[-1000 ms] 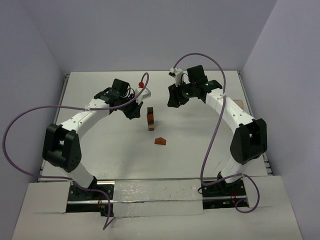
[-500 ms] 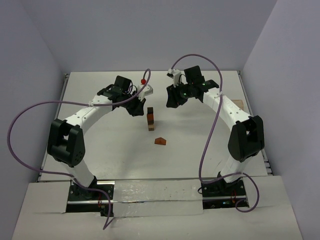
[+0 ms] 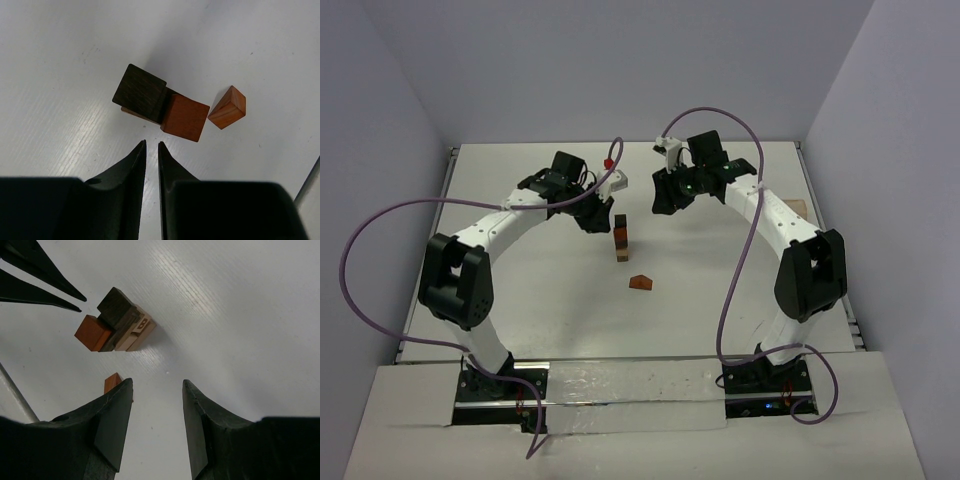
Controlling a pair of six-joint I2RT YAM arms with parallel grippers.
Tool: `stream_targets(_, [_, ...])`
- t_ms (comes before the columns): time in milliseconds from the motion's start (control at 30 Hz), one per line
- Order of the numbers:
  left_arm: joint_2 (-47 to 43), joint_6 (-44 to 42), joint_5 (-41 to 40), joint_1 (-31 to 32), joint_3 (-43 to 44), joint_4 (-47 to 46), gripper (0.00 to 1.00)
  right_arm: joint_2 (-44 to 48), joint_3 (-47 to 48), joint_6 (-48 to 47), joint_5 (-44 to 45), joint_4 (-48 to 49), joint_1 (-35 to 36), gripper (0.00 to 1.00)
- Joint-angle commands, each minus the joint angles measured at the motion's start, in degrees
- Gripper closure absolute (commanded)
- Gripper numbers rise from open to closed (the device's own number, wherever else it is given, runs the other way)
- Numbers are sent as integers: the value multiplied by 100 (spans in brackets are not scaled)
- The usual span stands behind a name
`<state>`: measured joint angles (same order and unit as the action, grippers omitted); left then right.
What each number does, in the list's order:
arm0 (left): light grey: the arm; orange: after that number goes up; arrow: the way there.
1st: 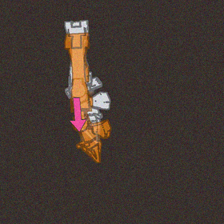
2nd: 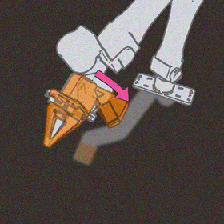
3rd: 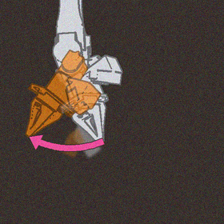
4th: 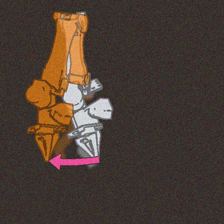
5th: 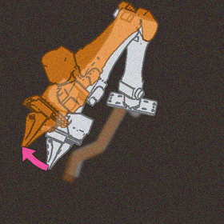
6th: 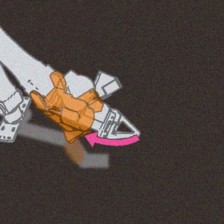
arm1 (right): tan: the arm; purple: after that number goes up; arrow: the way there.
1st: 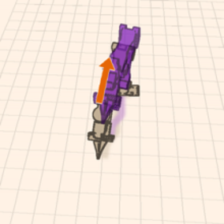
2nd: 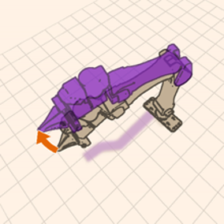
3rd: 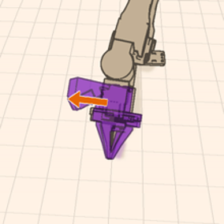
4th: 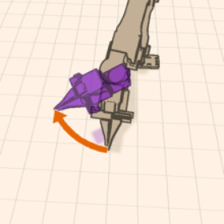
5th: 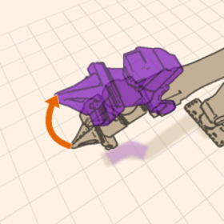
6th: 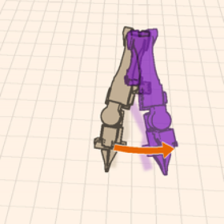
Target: Build the wood block tower
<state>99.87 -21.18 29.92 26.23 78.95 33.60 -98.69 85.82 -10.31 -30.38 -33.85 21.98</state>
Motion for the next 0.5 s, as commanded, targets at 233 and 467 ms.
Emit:
stream_targets(233, [116, 17, 218, 67, 314, -37, 75, -80, 310, -6, 41, 116, 35, 48])
stream_targets(467, [120, 2, 228, 70, 326, -25, 71, -98, 298, -7, 32, 116, 26, 47])
